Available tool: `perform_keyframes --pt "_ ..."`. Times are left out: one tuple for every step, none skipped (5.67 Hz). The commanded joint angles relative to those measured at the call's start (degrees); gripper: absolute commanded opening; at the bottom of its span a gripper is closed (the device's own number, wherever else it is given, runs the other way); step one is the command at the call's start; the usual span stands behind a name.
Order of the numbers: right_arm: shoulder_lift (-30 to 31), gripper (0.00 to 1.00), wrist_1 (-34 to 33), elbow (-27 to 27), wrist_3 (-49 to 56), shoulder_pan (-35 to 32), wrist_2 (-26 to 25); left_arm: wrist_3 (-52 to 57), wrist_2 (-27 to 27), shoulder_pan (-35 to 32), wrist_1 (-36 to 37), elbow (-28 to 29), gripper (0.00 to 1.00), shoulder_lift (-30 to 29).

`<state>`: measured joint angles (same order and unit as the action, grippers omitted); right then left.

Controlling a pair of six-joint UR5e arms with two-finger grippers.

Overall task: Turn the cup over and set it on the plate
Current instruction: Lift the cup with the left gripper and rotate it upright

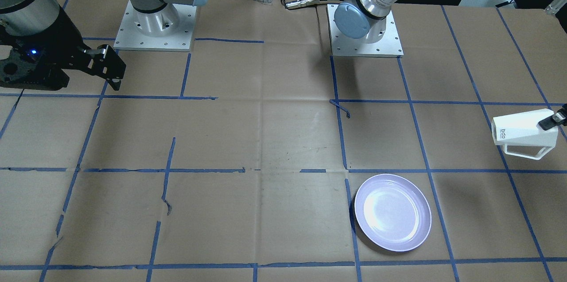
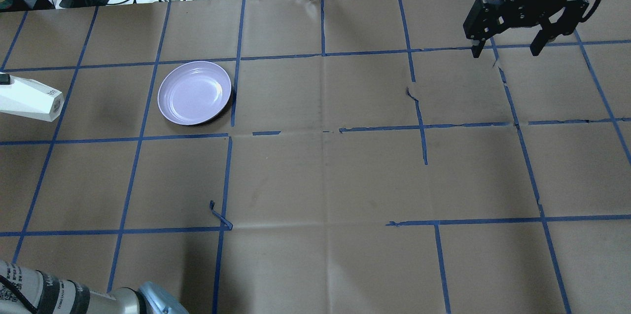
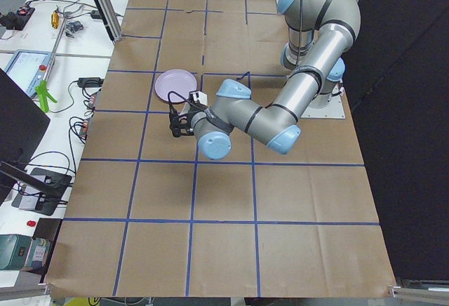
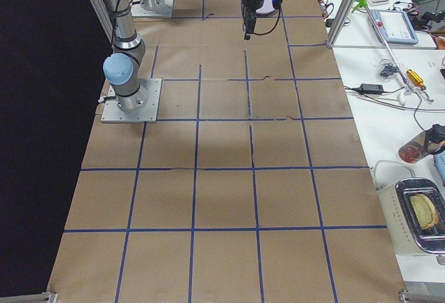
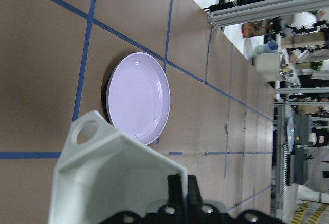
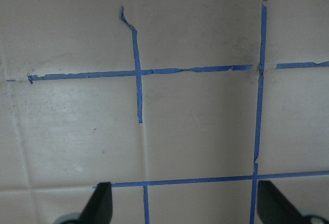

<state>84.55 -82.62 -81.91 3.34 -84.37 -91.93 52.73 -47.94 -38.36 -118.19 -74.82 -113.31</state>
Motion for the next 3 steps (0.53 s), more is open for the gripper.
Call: perform_keyframes --pt "0.00 1.00 0.00 0.00 0.00 0.00 0.00 -18.78 -12.45 -12.54 19.46 -0.41 0.00 4.04" --pt "0.00 1.00 0.00 0.00 0.00 0.00 0.00 -24.80 -18.97 -20.88 25.76 -0.41 0.00 4.75" --pt "0.00 1.00 0.00 0.00 0.00 0.00 0.00 -32.17 -27.13 -29.23 32.95 -0.50 0.00 5.11"
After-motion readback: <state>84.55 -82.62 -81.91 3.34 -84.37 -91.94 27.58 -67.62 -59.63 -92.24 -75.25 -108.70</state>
